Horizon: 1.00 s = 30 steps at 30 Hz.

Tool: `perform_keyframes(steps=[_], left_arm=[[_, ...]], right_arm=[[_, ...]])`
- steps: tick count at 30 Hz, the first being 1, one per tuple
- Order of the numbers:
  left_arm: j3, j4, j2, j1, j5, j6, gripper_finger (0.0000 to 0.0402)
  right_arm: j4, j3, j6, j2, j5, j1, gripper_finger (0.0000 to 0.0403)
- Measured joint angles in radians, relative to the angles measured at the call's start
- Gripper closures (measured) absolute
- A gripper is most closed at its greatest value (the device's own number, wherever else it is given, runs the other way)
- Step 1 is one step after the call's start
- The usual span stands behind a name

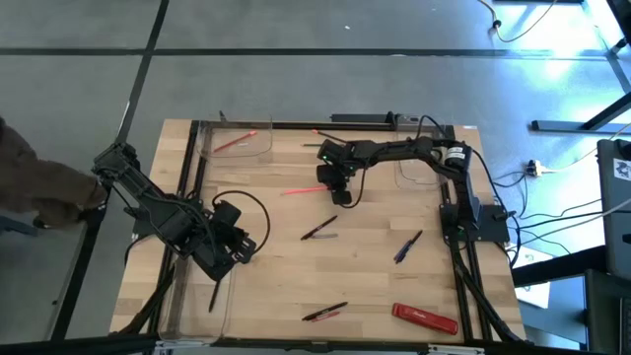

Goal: Sort crayons/erasers/pens/pencils in bins
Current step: Put the pink pencil into the top left transparent bin

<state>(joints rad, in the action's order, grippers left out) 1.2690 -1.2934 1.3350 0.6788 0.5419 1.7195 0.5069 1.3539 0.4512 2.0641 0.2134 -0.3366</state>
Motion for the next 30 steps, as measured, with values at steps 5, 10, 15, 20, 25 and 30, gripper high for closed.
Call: perform_keyframes(steps=[5, 10, 15, 20, 25, 30], left_arm=[[0.0, -0.001, 0.0, -0.003, 0.003, -0.002, 0.033], [0.0, -0.054, 0.0, -0.029, 0.072, -0.02, 0.0328], [0.0, -0.077, 0.0, -0.089, 0.073, -0.186, 0.0332], [0.0, -0.077, 0.0, -0.178, 0.076, -0.444, 0.0339], [0.0, -0.076, 0.0, -0.262, 0.104, -0.751, 0.0352], [0.0, -0.075, 0.0, -0.334, 0.108, -0.963, 0.0367]], right_arm=[[0.1, 0.083, -0.002, 0.004, 0.007, 0.002, 0.0364], [0.211, 0.177, -0.002, 0.001, 0.008, 0.001, 0.0365], [0.317, 0.286, -0.002, -0.001, 0.008, 0.001, 0.0364], [0.398, 0.391, -0.003, -0.002, 0.006, 0.006, 0.0364], [0.429, 0.466, -0.004, -0.002, -0.042, 0.037, 0.0364], [0.455, 0.52, -0.003, -0.003, -0.089, 0.078, 0.0364]])
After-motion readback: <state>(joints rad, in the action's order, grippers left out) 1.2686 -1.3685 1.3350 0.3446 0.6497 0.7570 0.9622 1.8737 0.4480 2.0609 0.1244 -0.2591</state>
